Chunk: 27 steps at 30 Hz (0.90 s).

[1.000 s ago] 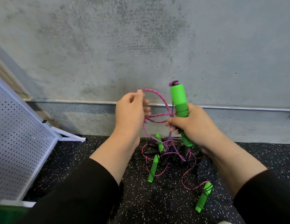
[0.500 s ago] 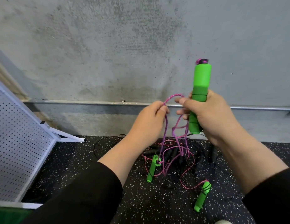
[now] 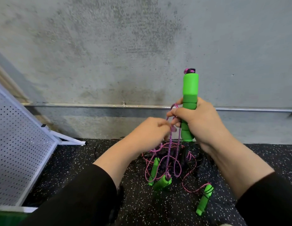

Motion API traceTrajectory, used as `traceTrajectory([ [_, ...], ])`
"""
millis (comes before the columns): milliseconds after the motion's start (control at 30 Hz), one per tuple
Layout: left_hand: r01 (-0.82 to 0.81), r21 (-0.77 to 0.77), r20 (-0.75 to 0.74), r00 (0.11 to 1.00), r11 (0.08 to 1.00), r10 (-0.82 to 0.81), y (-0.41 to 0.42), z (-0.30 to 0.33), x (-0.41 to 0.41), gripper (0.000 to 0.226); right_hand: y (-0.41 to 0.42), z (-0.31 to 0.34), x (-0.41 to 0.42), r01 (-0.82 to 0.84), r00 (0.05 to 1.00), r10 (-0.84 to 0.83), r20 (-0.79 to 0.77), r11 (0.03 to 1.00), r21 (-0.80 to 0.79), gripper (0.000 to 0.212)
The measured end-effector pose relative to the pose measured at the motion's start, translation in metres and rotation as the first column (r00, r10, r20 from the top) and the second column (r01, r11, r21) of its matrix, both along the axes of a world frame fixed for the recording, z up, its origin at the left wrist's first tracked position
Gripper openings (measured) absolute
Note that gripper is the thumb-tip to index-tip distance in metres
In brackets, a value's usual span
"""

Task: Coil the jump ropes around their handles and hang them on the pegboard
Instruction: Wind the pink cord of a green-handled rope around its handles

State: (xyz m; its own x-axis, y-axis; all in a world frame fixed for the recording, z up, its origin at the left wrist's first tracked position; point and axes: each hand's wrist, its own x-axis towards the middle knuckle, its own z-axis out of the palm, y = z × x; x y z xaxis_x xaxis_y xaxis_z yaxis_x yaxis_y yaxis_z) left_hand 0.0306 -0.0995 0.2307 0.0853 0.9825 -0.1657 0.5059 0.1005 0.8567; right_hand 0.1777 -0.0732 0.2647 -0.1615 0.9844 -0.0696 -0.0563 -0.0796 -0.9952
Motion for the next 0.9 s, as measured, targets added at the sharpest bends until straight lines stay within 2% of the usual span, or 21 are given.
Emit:
traceTrajectory([
  [67, 0.157, -0.048, -0.161, 0.973, 0.986, -0.163, -0.005, -0.004, 0.003, 0.023, 0.002, 0.002, 0.002, 0.036, 0.999, -0.036, -0.032, 0.999, 0.013, 0.021],
  [133, 0.154, -0.003, -0.221, 0.963, 0.988, -0.151, -0.002, -0.007, 0.005, 0.024, 0.004, 0.005, 0.005, 0.074, 0.996, -0.073, -0.052, 0.997, 0.025, 0.021],
  [167, 0.110, 0.053, -0.201, 0.975, 0.993, -0.097, 0.000, -0.007, 0.005, 0.026, 0.006, 0.006, 0.006, 0.080, 0.995, -0.079, -0.056, 0.996, 0.025, 0.021],
  [200, 0.048, 0.114, -0.136, 0.990, 0.992, -0.033, 0.002, -0.007, 0.006, 0.028, 0.006, 0.006, 0.008, 0.073, 0.996, -0.072, -0.055, 0.997, 0.022, 0.021],
  [267, -0.099, 0.179, 0.111, 0.991, 0.979, 0.080, 0.006, -0.004, 0.007, 0.030, 0.005, 0.003, 0.009, 0.037, 0.999, -0.037, -0.010, 0.999, 0.004, 0.021],
  [333, -0.211, 0.152, 0.359, 0.922, 0.966, 0.145, 0.008, 0.001, 0.009, 0.030, 0.003, -0.006, 0.009, -0.036, 0.994, 0.039, 0.104, 0.999, -0.031, 0.019],
  [433, -0.266, 0.129, 0.481, 0.859, 0.955, 0.174, 0.007, 0.007, 0.012, 0.028, -0.002, -0.017, 0.004, -0.159, 0.967, 0.177, 0.184, 0.981, -0.108, 0.014],
  [533, -0.299, 0.112, 0.515, 0.833, 0.948, 0.202, 0.008, 0.008, 0.011, 0.025, -0.002, -0.018, -0.001, -0.093, 0.975, 0.101, 0.195, 0.994, -0.052, 0.016],
  [600, -0.302, 0.051, 0.458, 0.854, 0.952, 0.247, 0.008, 0.005, 0.008, 0.025, 0.001, -0.014, 0.000, -0.010, 0.986, 0.009, 0.168, 1.000, 0.009, 0.017],
  [633, -0.283, 0.026, 0.383, 0.889, 0.959, 0.252, 0.008, 0.002, 0.006, 0.030, 0.003, -0.012, 0.000, 0.015, 0.989, -0.020, 0.146, 0.999, 0.031, 0.017],
  [700, -0.135, 0.000, 0.121, 0.983, 0.991, 0.134, 0.006, -0.004, 0.004, 0.028, 0.004, -0.008, 0.002, 0.045, 0.995, -0.049, 0.086, 0.998, 0.045, 0.017],
  [733, -0.034, -0.023, -0.008, 0.999, 0.999, 0.034, 0.004, -0.007, 0.004, 0.022, 0.005, -0.007, 0.003, 0.053, 0.997, -0.055, 0.057, 0.998, 0.040, 0.017],
  [800, 0.105, -0.063, -0.161, 0.980, 0.992, -0.114, 0.000, -0.012, 0.006, 0.012, 0.005, -0.005, 0.003, 0.064, 0.998, -0.064, 0.016, 0.998, 0.025, 0.017],
  [900, 0.096, 0.057, -0.225, 0.971, 0.994, -0.081, 0.002, -0.013, 0.008, 0.024, 0.007, -0.001, 0.005, 0.091, 0.995, -0.091, -0.030, 0.996, 0.022, 0.015],
])
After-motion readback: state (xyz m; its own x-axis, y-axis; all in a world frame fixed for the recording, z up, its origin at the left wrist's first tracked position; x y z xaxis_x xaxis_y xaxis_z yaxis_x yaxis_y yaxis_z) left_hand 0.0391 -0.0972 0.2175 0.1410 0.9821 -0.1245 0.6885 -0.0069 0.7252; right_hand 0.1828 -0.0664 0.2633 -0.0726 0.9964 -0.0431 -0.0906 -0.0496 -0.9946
